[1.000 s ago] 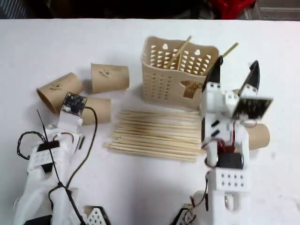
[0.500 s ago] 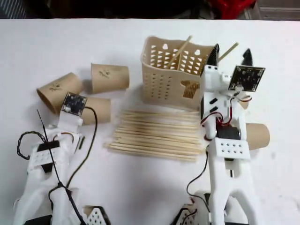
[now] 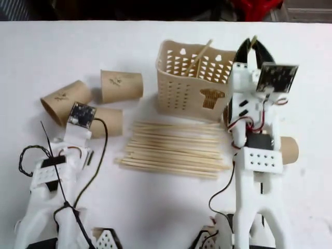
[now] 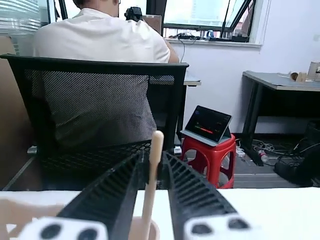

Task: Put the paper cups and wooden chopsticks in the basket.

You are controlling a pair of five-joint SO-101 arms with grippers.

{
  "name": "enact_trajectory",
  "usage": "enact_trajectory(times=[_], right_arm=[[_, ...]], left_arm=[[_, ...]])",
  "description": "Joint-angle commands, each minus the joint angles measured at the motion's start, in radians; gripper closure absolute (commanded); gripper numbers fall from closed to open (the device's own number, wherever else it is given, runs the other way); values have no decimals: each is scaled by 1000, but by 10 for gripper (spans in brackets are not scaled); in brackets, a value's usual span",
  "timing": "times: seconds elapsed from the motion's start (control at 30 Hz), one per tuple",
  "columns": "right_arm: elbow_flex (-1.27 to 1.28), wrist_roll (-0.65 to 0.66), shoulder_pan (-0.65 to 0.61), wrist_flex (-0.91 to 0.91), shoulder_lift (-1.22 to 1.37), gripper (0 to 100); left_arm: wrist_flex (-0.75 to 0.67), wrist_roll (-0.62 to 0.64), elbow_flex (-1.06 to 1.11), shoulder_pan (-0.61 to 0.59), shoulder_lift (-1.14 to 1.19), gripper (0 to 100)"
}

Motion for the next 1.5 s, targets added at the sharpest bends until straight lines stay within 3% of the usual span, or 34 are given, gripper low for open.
enact_trajectory(times=[0.0,0.23,0.63,0.93,1.13,1.33,1.47], right_arm=[[-301,9,-22,329,-33,982],[-755,9,-107,622,117,982],[-1300,9,-277,699,340,982],[-1318,9,-314,780,513,982],[-1318,15,-303,947,570,970],[-1318,18,-302,1164,567,772],[-1326,18,-254,1300,564,728]], left_arm=[[-23,-8,-5,13,-38,804],[-21,-8,-5,13,-38,804],[-21,-8,-5,13,-38,804],[-21,-8,-5,13,-38,804],[-21,-8,-5,13,-38,804],[-21,-8,-5,13,-38,804],[-21,-8,-5,13,-38,804]])
